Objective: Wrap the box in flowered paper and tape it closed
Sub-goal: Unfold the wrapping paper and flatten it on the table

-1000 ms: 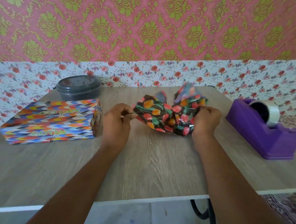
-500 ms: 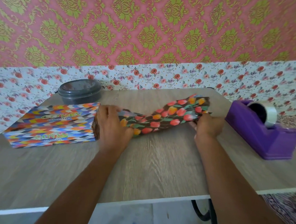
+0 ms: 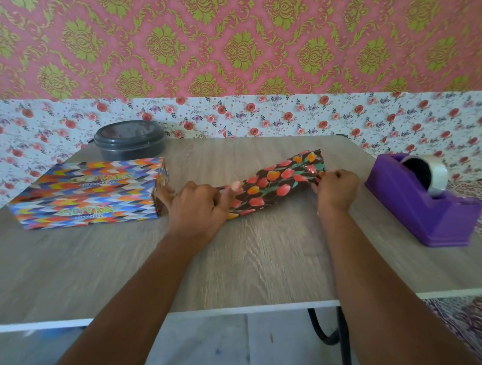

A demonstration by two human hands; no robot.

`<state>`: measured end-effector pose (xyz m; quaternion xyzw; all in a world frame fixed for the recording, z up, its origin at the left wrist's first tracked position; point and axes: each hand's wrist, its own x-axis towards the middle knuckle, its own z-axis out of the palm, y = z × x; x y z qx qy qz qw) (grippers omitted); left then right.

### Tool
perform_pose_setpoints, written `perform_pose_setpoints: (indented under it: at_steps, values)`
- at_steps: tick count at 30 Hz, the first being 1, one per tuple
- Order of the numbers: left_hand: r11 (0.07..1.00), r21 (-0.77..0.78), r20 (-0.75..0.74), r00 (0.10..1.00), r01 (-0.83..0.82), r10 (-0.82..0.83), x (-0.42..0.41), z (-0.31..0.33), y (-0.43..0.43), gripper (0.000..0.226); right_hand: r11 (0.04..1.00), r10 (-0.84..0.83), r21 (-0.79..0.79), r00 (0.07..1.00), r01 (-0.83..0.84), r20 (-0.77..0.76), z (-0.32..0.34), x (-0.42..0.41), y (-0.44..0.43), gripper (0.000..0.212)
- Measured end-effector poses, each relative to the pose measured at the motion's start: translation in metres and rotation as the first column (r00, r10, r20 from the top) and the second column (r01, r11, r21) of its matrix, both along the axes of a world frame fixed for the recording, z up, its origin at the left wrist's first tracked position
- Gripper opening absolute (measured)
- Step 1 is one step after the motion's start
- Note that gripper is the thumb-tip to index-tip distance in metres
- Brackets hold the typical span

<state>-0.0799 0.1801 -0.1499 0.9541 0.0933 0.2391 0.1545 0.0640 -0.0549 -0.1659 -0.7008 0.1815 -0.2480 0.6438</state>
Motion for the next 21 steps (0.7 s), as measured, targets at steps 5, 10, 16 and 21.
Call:
perform_pose_setpoints:
  at_steps: [5,10,16,21]
  values:
    - [0.998,-0.055,0.003,1.000,-0.013,0.014,0.008,-0.001,0.007,0.012,0.901,0.180,-0.396,0.983,-0.177,-0.030,0.010,-0.023,0.016,0.048]
    - [0.999,-0.003,-0.160,0.987,-0.035,0.034,0.011,-0.003,0.007,0.034,0.696,0.014,-0.712,0.993,-0.094,-0.117,0.010,-0.036,0.022,0.071]
    - [0.998,-0.063,0.082,0.997,-0.001,0.007,0.013,-0.003,0.008,0.013,0.676,0.321,-0.711,0.946,-0.195,0.046,0.011,-0.038,0.028,0.022]
    - [0.992,-0.012,0.382,0.917,0.125,-0.111,0.008,0.007,0.004,0.014,0.615,0.531,-0.684,0.847,-0.392,-0.009,0.010,-0.047,0.030,0.035]
